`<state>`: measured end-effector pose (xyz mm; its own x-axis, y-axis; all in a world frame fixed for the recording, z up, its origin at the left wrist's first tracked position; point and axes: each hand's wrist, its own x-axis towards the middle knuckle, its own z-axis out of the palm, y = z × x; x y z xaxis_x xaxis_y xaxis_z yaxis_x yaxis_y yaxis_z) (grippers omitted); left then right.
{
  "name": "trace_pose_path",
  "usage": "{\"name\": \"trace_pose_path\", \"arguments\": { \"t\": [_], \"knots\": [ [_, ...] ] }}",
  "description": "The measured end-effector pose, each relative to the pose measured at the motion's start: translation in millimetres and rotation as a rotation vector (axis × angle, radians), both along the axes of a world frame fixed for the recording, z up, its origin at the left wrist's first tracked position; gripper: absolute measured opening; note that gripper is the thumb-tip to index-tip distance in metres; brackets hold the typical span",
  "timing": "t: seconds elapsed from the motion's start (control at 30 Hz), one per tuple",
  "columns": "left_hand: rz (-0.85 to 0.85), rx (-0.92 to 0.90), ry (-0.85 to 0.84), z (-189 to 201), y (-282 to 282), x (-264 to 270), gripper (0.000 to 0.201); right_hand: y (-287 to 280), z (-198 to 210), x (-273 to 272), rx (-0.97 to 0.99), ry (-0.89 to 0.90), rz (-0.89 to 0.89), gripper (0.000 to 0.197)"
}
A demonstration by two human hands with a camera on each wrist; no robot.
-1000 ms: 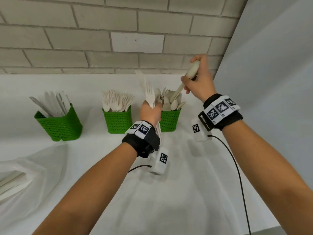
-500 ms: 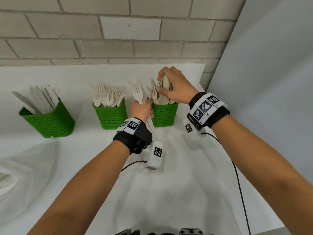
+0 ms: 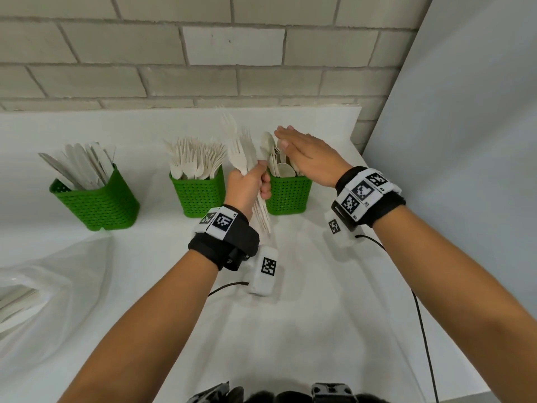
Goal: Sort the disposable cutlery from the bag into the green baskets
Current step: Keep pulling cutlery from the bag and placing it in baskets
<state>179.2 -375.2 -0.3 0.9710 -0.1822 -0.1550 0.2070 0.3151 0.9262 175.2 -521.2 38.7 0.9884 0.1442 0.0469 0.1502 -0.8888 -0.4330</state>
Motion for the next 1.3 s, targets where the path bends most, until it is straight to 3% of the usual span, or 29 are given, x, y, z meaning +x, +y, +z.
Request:
{"name": "trace_pose_path", "arguments": {
  "t": [0.1, 0.27, 0.47, 0.53, 0.7, 0.83, 0.87, 0.93, 1.0, 1.07, 1.1, 1.2, 1.3],
  "knots": [
    [-0.124, -0.159, 0.010, 14, 16, -9, 0.013, 1, 13, -3, 0.116, 0.053, -0.050, 0.050],
    [-0.328, -0.321, 0.020, 35, 45, -30, 0.024, 23, 51, -20, 0.415, -0.278, -0.184, 0.031],
    [-0.378, -0.309, -0.089, 46, 96, -50, 0.029, 102, 60, -50, 0.619, 0.070, 0.077, 0.026],
    [-0.365, -0.307, -0.117, 46, 115, -54, 0.027, 126, 55, -52, 0.815, 0.109, 0.118, 0.022],
    [-0.336, -0.300, -0.114, 35, 161, -62, 0.025, 171, 64, -42, 1.142, 0.123, 0.094, 0.021],
    [-0.351, -0.298, -0.119, 30, 195, -61, 0.019, 196, 81, -29, 1.673, 0.078, 0.019, 0.024],
    [-0.353, -0.299, -0.126, 30, 203, -60, 0.016, 200, 85, -25, 1.724, 0.106, -0.007, 0.025],
    [-0.349, -0.307, -0.117, 30, 216, -57, 0.016, 207, 88, -20, 1.540, 0.187, -0.018, 0.028],
    [-0.357, -0.290, -0.107, 32, 225, -53, 0.017, 222, 80, -18, 1.175, 0.254, 0.047, 0.034],
    [-0.396, -0.260, -0.112, 35, 231, -50, 0.017, 244, 71, -20, 0.901, 0.248, 0.137, 0.027],
    [-0.413, -0.254, -0.105, 36, 233, -49, 0.018, 256, 69, -19, 0.854, 0.224, 0.158, 0.022],
    [-0.442, -0.283, -0.082, 31, 240, -46, 0.016, 272, 75, -13, 0.960, 0.117, 0.115, 0.022],
    [-0.516, -0.328, -0.081, 26, 248, -46, 0.007, 269, 91, -4, 1.273, -0.047, 0.034, 0.026]
  ]
}}
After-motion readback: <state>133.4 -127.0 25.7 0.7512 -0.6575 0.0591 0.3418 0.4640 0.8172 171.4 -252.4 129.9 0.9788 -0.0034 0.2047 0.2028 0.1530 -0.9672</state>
